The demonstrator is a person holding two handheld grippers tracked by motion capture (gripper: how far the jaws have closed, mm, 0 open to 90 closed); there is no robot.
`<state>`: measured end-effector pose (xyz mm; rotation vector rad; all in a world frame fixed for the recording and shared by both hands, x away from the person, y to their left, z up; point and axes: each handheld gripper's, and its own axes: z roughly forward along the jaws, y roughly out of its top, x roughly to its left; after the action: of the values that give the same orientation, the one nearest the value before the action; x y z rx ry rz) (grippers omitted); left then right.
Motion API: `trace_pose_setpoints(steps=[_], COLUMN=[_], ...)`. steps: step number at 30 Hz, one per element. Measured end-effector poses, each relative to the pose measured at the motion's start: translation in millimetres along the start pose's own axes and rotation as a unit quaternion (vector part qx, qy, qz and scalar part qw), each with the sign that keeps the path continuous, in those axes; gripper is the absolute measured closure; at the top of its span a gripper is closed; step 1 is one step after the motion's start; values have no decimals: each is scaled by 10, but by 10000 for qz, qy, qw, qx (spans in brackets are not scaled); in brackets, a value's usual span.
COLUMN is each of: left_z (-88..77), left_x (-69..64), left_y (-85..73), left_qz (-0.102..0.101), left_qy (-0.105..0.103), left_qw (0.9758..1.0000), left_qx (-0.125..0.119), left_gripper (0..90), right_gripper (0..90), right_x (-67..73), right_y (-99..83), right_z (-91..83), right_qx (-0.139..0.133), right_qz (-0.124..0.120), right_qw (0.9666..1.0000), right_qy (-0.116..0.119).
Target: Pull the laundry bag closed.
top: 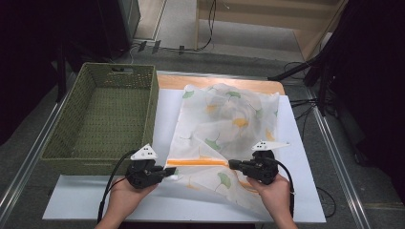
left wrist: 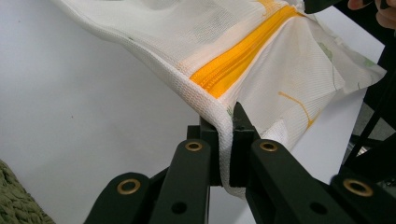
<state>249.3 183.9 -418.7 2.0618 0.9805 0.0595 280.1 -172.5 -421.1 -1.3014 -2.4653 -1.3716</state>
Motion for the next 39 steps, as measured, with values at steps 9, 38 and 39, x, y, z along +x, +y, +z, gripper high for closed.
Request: trace_pose_setpoints(steps=[9,38,39], left_z=[-9,-110,-109], left_x=[8,40,37], left_y=[16,3,6], left_qz=[18,47,50], left_qy=[19,38,32], left_qw=[10000,10000,10000], left_qx=[3,64,54], left_gripper=[890,891,891], right_gripper=[900,900,900], right_x=[-8,-295,-303], right_y=[10,-144,-152], right_z=[11,-424,-437], right_qx=[8,-325,-349], right_qz=[10,426,426], right_qw=[10000,9973,9971], right_qy=[33,-496,-523])
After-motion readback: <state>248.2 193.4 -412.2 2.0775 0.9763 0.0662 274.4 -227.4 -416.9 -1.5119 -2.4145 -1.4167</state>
